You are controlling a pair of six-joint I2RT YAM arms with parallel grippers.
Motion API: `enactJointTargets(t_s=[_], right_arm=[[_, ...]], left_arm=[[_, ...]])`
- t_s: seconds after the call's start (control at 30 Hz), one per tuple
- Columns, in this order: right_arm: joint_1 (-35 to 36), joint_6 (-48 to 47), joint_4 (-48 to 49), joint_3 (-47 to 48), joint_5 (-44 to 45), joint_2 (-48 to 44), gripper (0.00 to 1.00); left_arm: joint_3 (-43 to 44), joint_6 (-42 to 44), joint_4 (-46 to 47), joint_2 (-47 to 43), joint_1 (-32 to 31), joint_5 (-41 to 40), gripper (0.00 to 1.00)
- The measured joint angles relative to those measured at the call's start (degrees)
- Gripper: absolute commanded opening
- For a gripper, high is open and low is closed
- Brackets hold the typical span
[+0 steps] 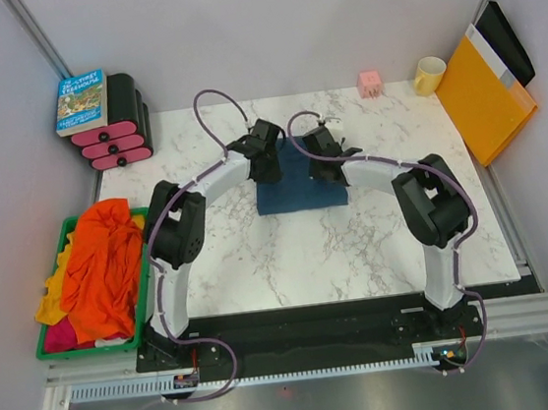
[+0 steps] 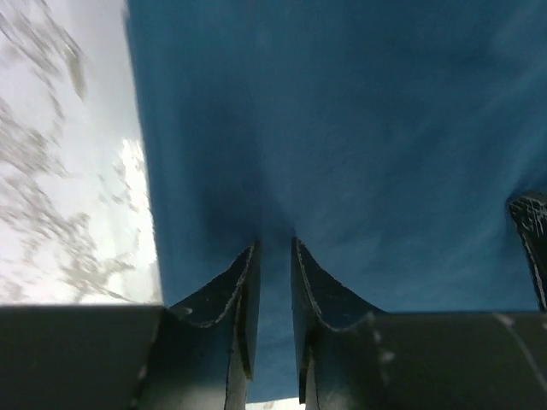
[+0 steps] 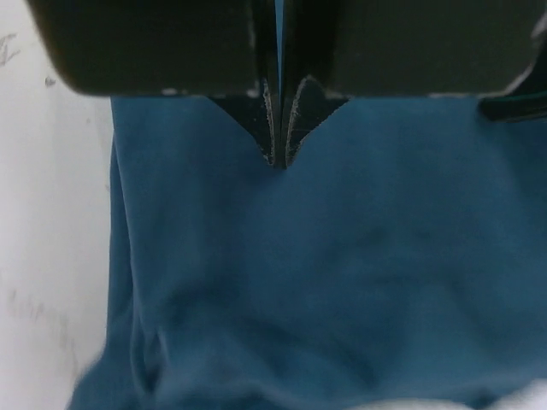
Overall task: Fold and stack the t-shirts
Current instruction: Smooth out wrinkles on the folded tshirt
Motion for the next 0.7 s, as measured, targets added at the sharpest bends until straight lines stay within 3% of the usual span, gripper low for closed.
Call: enactJointTargets(t_s=[0.13,0.53,0.6,0.63,0.7], right_arm=[[0.48,2.95,1.22,-6.69,-0.57,0.24,0.0],[9.05,8.74,4.68,-23.61,0.87,-12.0,0.02],[10.23,9.55,4.59,-25.83,0.96,-13.9,0.11],[10.75,9.92,4.44,-26.75,1.03,-14.82,0.28],[11.21,10.27,3.3,-27.5,1.09,-16.02,0.45]], left_arm=[[-8.22,-1.25,2.43,-0.68,-2.14,0.09,0.24],[-30.51,-6.51,7.39,-16.22,-5.22,-0.2,0.21],[-33.33,-7.41,7.17,-18.69,-6.47,-0.44,0.22],[-34.69,-7.76,6.91,-19.89,-7.1,-0.57,0.27],[-36.02,-8.2,5.79,-21.9,-8.24,-0.96,0.34]])
